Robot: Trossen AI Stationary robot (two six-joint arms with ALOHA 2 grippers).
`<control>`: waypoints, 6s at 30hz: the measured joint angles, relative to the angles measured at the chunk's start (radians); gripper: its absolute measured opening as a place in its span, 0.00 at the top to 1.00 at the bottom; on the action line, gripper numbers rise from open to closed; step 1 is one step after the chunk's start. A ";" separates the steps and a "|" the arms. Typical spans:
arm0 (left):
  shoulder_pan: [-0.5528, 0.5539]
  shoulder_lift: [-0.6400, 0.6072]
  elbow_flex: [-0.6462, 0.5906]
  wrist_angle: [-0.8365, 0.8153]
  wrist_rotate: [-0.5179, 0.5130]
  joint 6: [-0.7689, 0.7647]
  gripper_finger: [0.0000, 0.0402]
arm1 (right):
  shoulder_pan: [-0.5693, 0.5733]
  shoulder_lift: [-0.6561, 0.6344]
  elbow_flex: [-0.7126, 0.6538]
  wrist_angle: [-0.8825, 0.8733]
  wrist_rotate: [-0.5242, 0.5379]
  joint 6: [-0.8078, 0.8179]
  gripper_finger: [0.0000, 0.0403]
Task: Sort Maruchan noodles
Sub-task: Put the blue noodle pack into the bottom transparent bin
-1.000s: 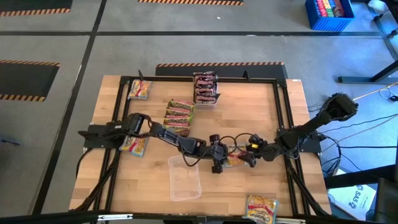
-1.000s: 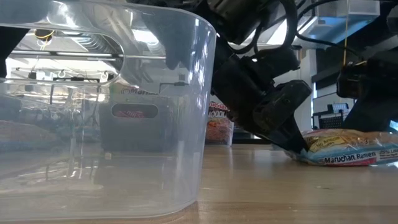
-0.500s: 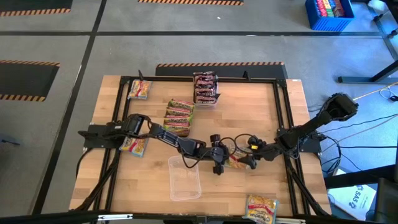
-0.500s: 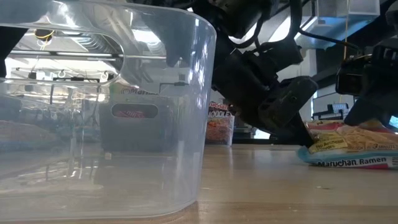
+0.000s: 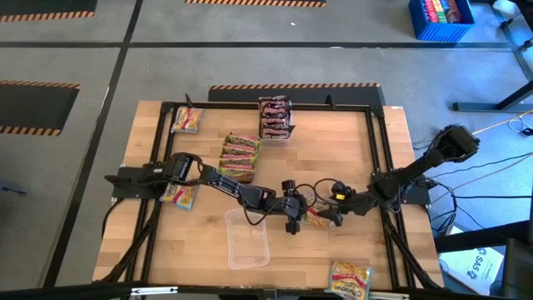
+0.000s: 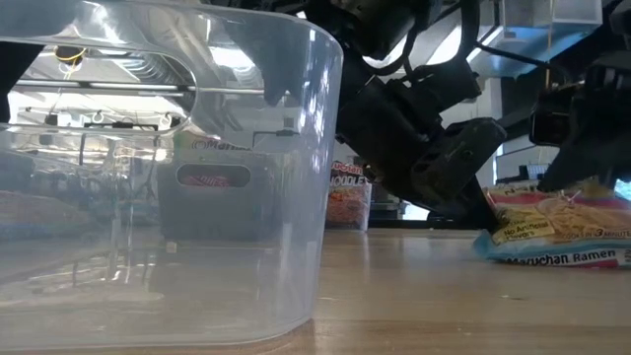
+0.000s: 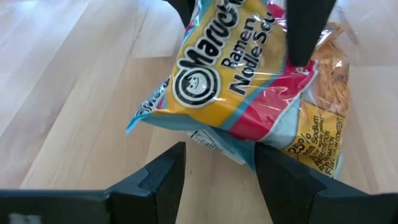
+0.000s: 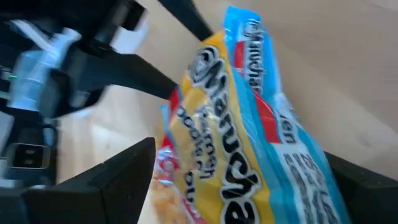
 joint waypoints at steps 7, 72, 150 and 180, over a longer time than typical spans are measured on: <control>0.000 0.000 0.000 0.000 0.005 0.000 0.54 | 0.000 0.065 0.001 0.064 0.008 0.000 0.25; -0.180 -0.449 -0.300 -0.108 -0.216 -0.021 0.54 | 0.000 0.108 0.001 0.228 0.000 -0.187 0.71; -0.056 -0.414 0.015 -0.505 0.319 -0.165 0.37 | 0.000 0.289 0.596 -0.105 0.031 -0.904 0.70; -0.050 -0.415 0.014 -0.550 0.335 -0.140 0.72 | -0.008 0.269 0.597 -0.109 -0.089 -0.893 0.44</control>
